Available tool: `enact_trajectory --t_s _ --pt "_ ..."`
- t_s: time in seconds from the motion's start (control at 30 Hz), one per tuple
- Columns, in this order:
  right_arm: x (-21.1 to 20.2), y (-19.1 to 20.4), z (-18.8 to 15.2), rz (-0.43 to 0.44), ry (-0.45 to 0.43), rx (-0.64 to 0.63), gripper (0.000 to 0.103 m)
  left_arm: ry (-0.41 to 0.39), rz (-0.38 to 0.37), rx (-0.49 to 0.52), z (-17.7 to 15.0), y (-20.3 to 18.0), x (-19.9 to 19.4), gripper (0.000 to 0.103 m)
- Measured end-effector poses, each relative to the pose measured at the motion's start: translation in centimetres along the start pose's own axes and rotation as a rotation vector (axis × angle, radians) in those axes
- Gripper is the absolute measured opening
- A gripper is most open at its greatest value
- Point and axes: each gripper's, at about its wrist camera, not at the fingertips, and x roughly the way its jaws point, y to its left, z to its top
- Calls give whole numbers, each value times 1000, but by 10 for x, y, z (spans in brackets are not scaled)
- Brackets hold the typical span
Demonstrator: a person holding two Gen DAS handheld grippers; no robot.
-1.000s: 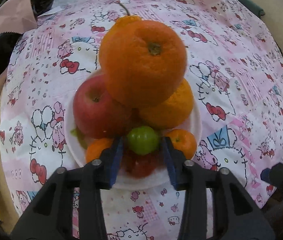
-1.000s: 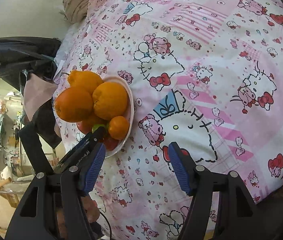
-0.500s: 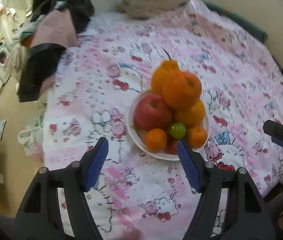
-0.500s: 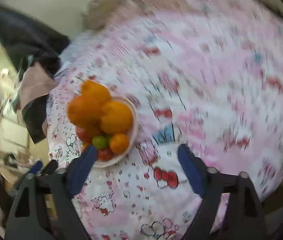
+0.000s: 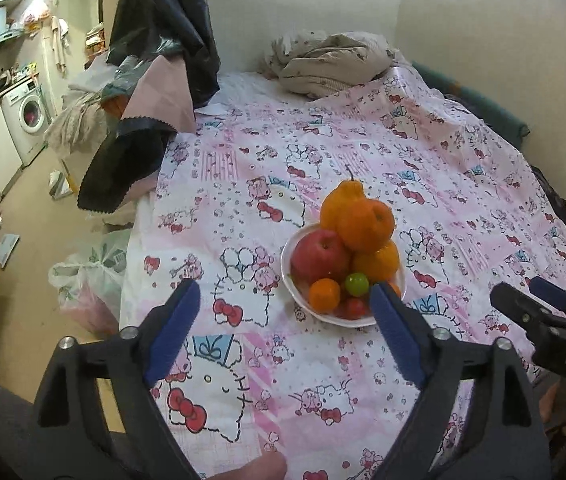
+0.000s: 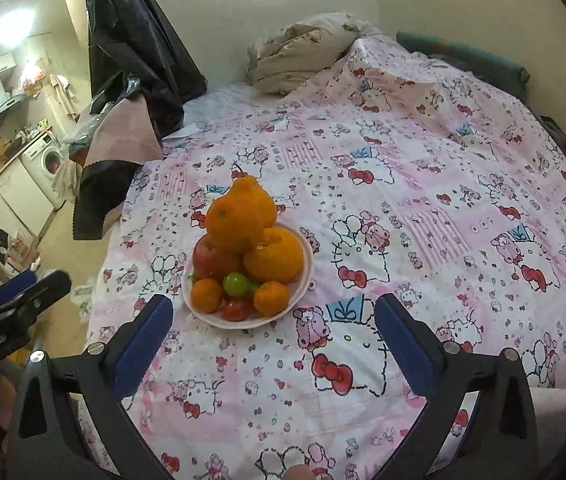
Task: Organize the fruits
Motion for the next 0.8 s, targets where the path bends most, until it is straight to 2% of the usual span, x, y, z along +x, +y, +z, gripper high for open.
enact_trajectory --t_s 0.13,0.27,0.4,0.8 --pt "9 7 -9 -46 -24 -34 103 21 -6 -12 -8 5 9 90" --pt "13 11 -8 -73 -43 -74 103 15 20 -6 -13 4 19 103" --pt "15 11 -8 -96 -50 -78 103 30 17 2 -16 0 26 103" --pt "14 10 -7 -92 -64 -78 103 12 11 16 -16 -6 24 103"
